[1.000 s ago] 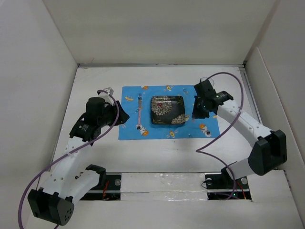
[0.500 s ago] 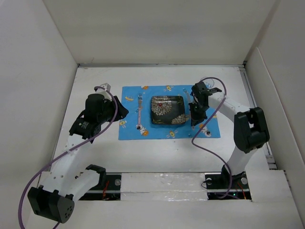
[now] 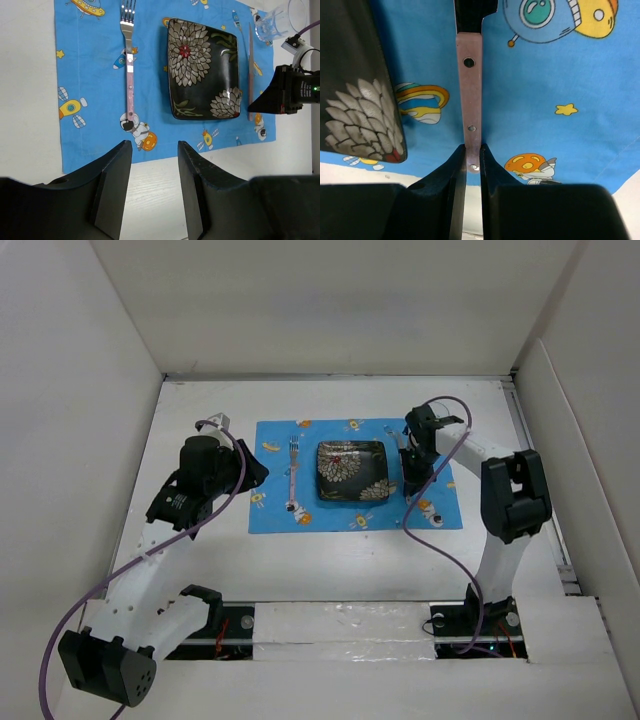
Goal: Set the dinner table for one person
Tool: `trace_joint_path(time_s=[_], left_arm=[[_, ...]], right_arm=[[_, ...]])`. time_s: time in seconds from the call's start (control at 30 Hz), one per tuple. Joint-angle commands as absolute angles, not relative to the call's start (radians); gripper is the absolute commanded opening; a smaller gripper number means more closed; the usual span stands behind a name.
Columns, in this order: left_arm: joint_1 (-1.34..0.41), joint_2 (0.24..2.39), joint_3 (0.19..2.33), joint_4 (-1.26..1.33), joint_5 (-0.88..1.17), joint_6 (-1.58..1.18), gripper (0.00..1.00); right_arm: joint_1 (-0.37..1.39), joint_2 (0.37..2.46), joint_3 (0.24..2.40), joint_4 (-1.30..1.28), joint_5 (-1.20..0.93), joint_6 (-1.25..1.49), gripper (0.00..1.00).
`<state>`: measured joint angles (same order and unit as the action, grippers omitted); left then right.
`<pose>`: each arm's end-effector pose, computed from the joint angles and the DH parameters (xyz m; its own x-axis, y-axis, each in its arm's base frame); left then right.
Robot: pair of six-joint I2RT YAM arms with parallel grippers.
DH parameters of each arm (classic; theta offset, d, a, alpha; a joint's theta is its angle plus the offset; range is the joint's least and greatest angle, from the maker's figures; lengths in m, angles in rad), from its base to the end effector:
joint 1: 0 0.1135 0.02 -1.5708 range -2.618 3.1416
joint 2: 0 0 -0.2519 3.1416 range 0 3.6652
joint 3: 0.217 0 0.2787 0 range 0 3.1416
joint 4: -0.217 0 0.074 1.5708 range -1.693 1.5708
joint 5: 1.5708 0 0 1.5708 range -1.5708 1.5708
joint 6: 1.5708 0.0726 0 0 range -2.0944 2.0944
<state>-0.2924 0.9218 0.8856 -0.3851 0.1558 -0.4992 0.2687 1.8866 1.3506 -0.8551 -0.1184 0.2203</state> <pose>0.2600 -0.0900 0.3047 -0.5450 -0.3298 -0.7708 0.1816 0.8511 -0.4926 0.3728 0.1115 0.1218 -0.9877 -0.0469 -0.1490 -0.0698 0.9858 0.1525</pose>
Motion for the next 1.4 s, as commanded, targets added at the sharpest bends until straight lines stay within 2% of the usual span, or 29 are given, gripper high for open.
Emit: trace_joint_path(time_s=[0.0, 0.53, 0.73, 0.8, 0.97, 1.07, 1.13, 1.2, 1.23, 1.27, 1.33, 1.37], left_arm=[[-0.287, 0.923, 0.917, -0.357, 0.14, -0.499, 0.38], [-0.287, 0.95, 0.922, -0.356, 0.138, -0.488, 0.39], [-0.287, 0.956, 0.922, -0.348, 0.14, -0.492, 0.42], [-0.287, 0.956, 0.923, -0.35, 0.137, -0.495, 0.43], [-0.287, 0.962, 0.946, -0.365, 0.109, -0.497, 0.5], [-0.287, 0.96, 0.982, -0.376, 0.091, -0.488, 0.52], [-0.287, 0.957, 1.002, -0.373, 0.101, -0.485, 0.55], [-0.287, 0.956, 1.041, -0.371, 0.115, -0.482, 0.57], [-0.287, 0.956, 1.057, -0.371, 0.114, -0.486, 0.58], [-0.287, 0.957, 1.096, -0.373, 0.114, -0.494, 0.58], [-0.287, 0.962, 1.147, -0.382, 0.097, -0.502, 0.59], [-0.287, 0.962, 1.214, -0.39, 0.083, -0.505, 0.59]], right_arm=[[0.261, 1.908, 1.399, -0.85, -0.086, 0.212, 0.0], [0.224, 1.922, 1.364, -0.825, -0.068, 0.233, 0.01], [0.224, 1.901, 1.37, -0.837, -0.061, 0.23, 0.27], [0.224, 1.887, 1.37, -0.844, -0.066, 0.229, 0.39], [0.224, 1.809, 1.4, -0.888, -0.074, 0.219, 0.6], [0.233, 1.737, 1.446, -0.937, -0.08, 0.209, 0.66], [0.244, 1.668, 1.482, -0.969, -0.101, 0.196, 0.67], [0.267, 1.6, 1.52, -0.968, -0.133, 0.195, 0.63], [0.282, 1.562, 1.532, -0.947, -0.141, 0.192, 0.57], [0.291, 1.48, 1.561, -0.931, -0.143, 0.196, 0.34], [0.311, 1.384, 1.592, -0.863, -0.077, 0.231, 0.0], [0.325, 1.27, 1.604, -0.829, -0.031, 0.253, 0.0]])
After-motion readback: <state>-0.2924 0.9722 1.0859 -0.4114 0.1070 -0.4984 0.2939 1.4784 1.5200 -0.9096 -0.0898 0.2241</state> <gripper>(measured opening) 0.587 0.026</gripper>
